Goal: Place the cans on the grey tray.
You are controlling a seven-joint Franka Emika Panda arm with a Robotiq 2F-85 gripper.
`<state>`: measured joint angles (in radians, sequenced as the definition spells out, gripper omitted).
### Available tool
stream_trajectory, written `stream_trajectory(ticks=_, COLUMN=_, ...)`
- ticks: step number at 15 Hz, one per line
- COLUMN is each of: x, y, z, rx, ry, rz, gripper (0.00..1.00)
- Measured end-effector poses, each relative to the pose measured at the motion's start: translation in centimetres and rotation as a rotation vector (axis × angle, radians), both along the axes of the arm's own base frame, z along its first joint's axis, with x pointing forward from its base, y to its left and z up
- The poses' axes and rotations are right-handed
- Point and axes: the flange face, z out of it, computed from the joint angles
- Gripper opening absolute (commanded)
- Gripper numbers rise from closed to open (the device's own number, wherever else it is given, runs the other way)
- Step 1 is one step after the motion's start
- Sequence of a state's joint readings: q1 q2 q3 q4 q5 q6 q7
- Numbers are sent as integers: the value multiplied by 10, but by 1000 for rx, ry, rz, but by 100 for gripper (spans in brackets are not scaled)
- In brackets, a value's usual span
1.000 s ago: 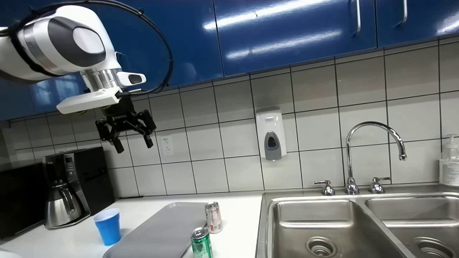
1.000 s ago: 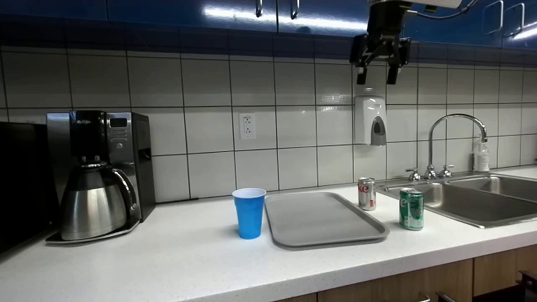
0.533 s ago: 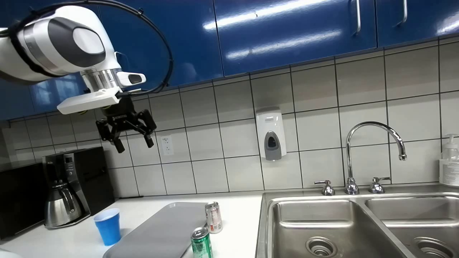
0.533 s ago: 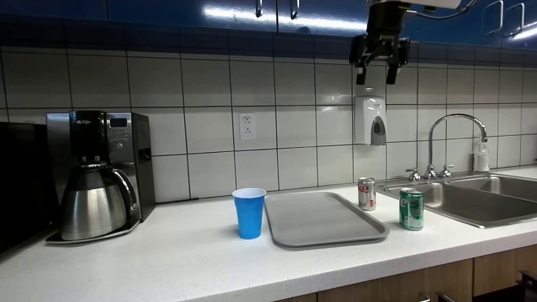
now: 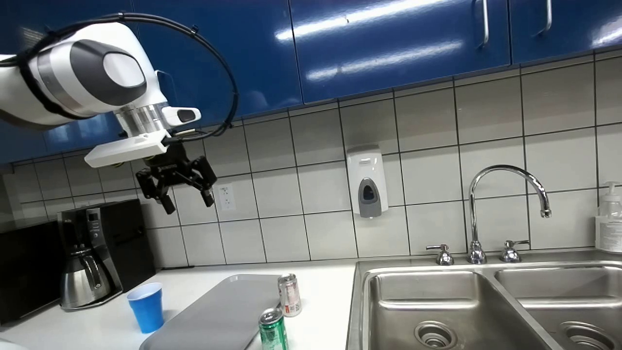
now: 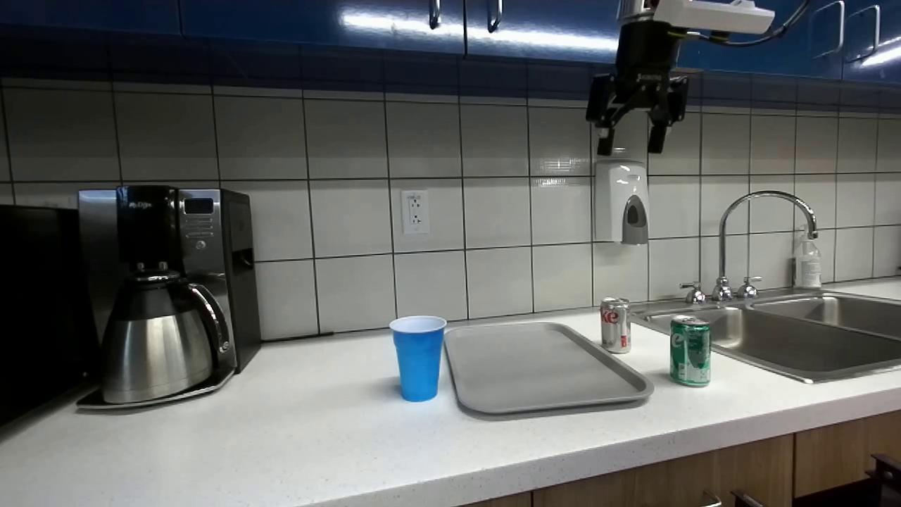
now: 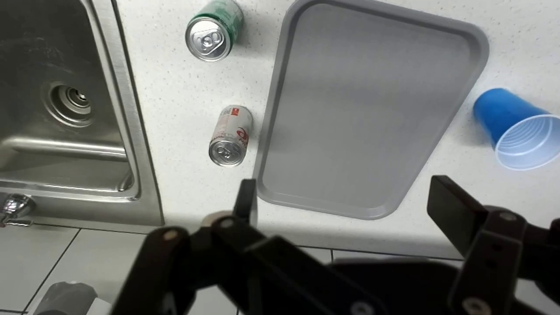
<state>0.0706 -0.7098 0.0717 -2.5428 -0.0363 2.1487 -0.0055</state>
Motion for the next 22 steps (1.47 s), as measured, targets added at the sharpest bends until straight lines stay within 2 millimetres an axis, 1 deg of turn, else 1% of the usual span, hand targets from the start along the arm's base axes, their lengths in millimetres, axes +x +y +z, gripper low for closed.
stream_trajectory(ticks=5, x=-1, y=-16, z=-15, rx=-14, ry=21, rz=-34, gripper=100)
stream_trajectory(ticks=13, x=1, y=-53, z=-41, rx=8, ry=51, rz=-111, gripper=100)
stream_trajectory(ticks=18, x=4, y=-73, z=-65, rx=33, ry=75, rz=-155, gripper=100)
stream_trajectory(ticks=22, x=6, y=-85, z=-87, rx=44, ry=93, rz=-182, gripper=100)
